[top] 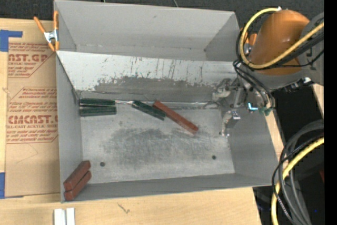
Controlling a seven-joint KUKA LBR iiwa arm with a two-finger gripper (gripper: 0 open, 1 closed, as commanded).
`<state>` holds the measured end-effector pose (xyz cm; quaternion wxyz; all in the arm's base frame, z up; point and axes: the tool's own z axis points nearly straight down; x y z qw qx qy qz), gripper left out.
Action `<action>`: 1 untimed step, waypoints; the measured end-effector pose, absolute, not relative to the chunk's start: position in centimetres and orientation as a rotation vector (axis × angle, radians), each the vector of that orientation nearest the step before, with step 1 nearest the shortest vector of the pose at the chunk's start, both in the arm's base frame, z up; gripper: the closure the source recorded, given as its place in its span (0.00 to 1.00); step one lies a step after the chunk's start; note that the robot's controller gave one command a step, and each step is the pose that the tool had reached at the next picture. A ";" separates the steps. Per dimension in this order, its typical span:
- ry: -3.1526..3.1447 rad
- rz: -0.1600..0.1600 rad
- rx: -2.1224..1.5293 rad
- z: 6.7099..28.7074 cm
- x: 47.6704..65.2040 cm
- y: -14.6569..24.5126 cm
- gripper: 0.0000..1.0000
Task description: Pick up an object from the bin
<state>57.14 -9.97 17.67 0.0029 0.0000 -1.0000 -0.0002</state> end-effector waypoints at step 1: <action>-3.143 0.001 0.002 18.1 57.3 -9.9 0.00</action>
Offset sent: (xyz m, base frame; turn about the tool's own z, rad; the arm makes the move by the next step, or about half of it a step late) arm 0.0140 0.0459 -0.0662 -0.0813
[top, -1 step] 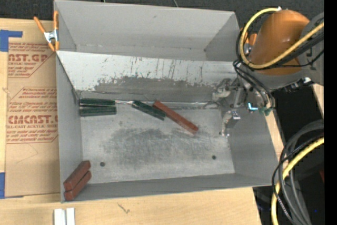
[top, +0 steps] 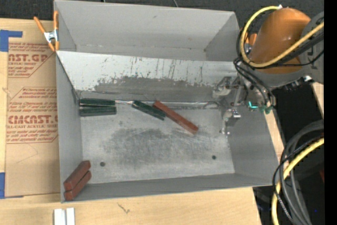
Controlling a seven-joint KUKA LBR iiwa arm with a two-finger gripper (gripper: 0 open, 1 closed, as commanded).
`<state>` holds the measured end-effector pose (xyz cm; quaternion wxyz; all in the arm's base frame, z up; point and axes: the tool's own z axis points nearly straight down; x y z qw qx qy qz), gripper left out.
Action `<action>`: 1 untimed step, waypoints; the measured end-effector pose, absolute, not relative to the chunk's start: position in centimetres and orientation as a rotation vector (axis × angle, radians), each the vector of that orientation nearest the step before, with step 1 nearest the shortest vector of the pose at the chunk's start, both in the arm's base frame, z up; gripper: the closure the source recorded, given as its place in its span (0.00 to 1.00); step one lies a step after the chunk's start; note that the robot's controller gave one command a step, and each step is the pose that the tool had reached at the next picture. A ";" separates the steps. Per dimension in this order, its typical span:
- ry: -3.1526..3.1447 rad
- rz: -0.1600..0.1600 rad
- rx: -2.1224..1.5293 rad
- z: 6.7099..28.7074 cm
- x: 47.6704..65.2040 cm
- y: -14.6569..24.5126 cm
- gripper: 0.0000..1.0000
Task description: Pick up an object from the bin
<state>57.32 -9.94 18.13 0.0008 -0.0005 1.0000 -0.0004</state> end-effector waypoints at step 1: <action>3.132 -0.004 -0.075 14.0 58.3 -7.3 0.00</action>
Offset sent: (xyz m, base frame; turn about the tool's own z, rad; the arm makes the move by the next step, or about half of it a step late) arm -0.0152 0.0460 -0.1113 -0.0714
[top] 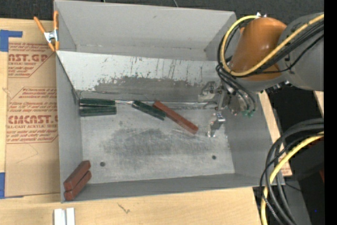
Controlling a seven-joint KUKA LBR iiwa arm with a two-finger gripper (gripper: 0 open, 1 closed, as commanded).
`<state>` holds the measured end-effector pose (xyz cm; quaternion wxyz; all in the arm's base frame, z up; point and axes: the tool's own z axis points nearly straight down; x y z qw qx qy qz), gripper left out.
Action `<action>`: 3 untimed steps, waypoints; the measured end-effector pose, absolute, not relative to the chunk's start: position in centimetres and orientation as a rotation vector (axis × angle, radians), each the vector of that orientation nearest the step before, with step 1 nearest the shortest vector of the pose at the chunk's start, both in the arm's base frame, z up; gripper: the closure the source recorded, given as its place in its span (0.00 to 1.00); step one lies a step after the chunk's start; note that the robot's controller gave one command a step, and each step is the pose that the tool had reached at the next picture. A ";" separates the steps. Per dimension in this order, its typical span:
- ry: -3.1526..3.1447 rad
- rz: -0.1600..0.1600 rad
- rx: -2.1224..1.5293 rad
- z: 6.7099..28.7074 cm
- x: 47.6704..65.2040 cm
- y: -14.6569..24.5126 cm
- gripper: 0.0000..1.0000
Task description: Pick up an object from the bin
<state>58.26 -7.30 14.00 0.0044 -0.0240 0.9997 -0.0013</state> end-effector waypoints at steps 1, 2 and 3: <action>3.114 -0.004 -0.111 7.6 56.5 -5.3 1.00; 3.114 -0.004 -0.112 7.6 56.5 -5.3 1.00; 3.121 -0.003 -0.237 24.5 57.6 -5.6 1.00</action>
Offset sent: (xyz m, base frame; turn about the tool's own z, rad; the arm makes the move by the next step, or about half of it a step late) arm 0.0000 0.0000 0.0000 0.0000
